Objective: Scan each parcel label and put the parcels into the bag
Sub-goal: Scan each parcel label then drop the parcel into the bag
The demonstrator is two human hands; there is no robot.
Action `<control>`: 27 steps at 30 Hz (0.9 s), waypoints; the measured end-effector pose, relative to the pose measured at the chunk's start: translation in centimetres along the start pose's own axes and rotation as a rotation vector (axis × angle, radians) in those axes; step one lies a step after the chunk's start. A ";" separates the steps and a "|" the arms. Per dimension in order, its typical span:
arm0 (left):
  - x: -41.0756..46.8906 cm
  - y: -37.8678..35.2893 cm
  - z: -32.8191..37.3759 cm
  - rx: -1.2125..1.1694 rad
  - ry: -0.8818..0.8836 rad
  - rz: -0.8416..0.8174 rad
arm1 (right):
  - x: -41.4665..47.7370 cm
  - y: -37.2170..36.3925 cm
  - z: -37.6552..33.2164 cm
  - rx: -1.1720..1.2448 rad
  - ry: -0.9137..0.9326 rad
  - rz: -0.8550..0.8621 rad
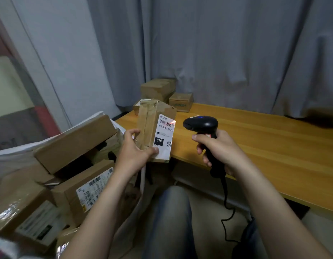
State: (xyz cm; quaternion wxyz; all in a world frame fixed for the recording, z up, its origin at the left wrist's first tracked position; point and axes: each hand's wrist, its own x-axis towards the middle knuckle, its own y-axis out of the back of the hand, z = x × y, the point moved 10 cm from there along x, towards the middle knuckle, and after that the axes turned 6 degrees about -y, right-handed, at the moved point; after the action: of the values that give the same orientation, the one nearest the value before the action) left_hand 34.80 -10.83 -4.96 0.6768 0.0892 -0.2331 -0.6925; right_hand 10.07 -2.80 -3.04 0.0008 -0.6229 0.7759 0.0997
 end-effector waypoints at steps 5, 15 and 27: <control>-1.0 8.7 0.3 0.249 -0.051 0.083 | 1.0 -4.2 0.1 -0.033 -0.008 -0.087; -3.2 18.0 -0.4 0.683 0.031 0.071 | 1.6 -10.5 -0.3 -0.066 -0.021 -0.198; -1.2 19.9 -4.4 0.795 0.136 0.179 | 2.4 -11.0 0.2 -0.065 -0.040 -0.206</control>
State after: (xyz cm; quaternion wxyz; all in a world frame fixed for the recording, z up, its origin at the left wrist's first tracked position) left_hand 54.66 -10.03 -0.26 0.6610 0.3688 -0.4439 -0.4795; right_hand 20.17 -7.36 -5.20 0.0063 -0.6971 0.7038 0.1364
